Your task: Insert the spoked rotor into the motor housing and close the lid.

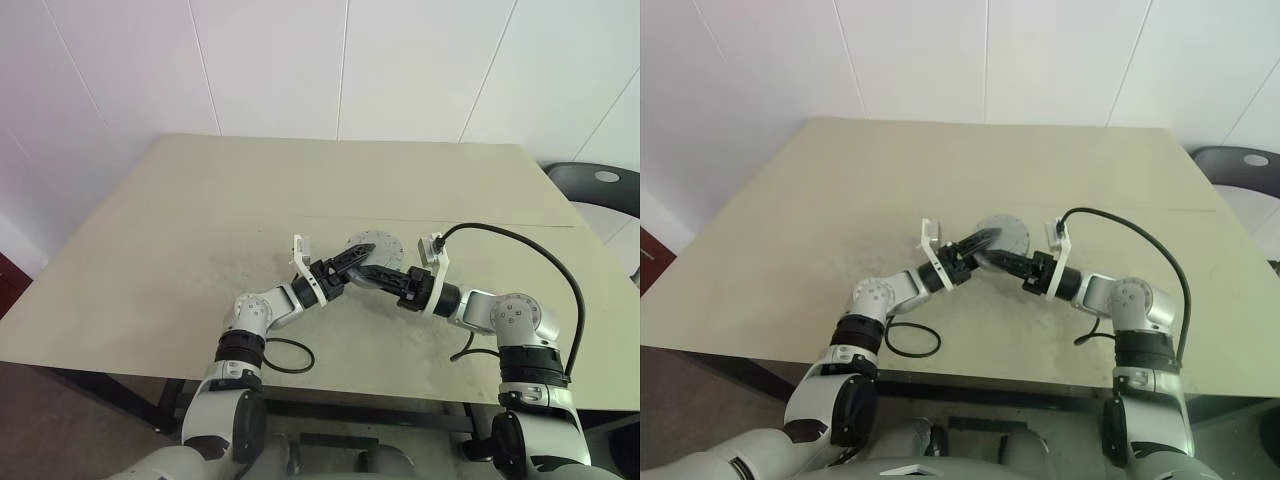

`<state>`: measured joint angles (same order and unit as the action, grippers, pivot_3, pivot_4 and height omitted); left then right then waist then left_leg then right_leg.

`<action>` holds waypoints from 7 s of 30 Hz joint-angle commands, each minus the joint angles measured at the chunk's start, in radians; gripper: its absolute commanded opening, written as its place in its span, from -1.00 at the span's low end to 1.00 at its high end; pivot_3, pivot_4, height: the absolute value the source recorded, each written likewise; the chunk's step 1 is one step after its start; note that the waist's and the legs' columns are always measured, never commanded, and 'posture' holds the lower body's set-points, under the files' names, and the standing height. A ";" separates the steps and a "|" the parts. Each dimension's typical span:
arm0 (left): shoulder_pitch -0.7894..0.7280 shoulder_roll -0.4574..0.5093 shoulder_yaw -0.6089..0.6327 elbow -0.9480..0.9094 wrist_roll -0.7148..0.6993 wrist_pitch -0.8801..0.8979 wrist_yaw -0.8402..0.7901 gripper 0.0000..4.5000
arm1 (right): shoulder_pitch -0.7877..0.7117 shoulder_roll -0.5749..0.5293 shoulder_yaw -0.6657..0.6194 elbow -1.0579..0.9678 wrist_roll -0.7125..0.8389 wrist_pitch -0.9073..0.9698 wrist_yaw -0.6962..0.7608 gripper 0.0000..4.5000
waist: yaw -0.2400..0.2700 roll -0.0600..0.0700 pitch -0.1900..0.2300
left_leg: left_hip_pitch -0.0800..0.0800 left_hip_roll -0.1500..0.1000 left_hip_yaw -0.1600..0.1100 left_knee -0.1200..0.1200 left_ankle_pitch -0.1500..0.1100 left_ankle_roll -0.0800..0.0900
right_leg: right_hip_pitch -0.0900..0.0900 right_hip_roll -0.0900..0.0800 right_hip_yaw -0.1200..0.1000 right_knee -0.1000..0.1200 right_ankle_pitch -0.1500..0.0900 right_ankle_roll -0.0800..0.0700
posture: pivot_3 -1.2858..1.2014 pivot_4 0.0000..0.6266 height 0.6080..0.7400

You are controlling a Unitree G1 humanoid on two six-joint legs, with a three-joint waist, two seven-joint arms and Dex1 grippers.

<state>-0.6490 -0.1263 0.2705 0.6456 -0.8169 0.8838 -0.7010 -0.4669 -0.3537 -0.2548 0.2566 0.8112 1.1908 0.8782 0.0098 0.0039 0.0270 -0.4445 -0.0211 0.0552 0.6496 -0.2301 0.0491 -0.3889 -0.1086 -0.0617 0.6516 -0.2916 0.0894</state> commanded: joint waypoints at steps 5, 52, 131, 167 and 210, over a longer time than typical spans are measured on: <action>-0.014 -0.019 -0.012 -0.044 -0.009 -0.004 -0.018 0.01 | -0.026 0.005 -0.010 -0.059 0.045 -0.040 0.018 -0.03 | 0.000 0.000 0.000 | 0.000 0.000 0.000 0.000 0.000 0.000 | 0.000 0.000 0.000 0.000 0.000 0.000 | 0.03 -1.00 1.00; -0.086 0.057 0.361 0.169 -0.066 -0.762 0.266 0.01 | -0.049 0.029 0.004 0.010 0.016 -0.175 -0.047 0.81 | 0.000 0.000 0.000 | 0.000 -0.001 0.001 -0.001 0.001 0.001 | 0.000 0.000 0.000 -0.001 0.000 0.001 | 0.03 -1.00 1.00; -0.065 0.119 0.388 0.202 0.060 -0.945 0.400 -0.05 | -0.023 0.013 0.080 -0.006 -0.061 -0.264 -0.011 0.83 | -0.022 -0.001 0.000 | 0.001 0.000 0.001 0.001 0.002 0.002 | 0.000 0.001 0.000 0.002 0.001 0.001 | 0.03 -1.00 1.00; -0.023 0.211 0.335 0.338 0.303 -1.250 0.857 0.99 | -0.020 0.019 0.112 0.016 -0.100 -0.280 0.005 0.83 | -0.057 -0.003 -0.002 | 0.036 0.004 -0.004 -0.004 -0.001 -0.007 | 0.018 0.006 0.001 0.010 0.001 0.001 | 0.03 -1.00 1.00; 0.274 0.430 -0.219 -0.376 0.437 -0.954 -0.135 1.00 | -0.032 -0.010 0.237 0.101 -0.530 -0.974 -0.096 0.99 | -0.022 -0.004 -0.001 | 0.018 0.002 -0.002 -0.006 -0.004 -0.010 | -0.002 0.000 0.001 0.000 0.005 -0.007 | 0.03 -1.00 1.00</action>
<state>-0.3485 0.3095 0.0538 0.2991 -0.3834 -0.0563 -0.8352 -0.4842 -0.3633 -0.0081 0.3775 0.2805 0.2436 0.7832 -0.0127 -0.0003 0.0257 -0.4269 -0.0191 0.0530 0.6435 -0.2337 0.0390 -0.3911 -0.1083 -0.0602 0.6520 -0.2870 0.0828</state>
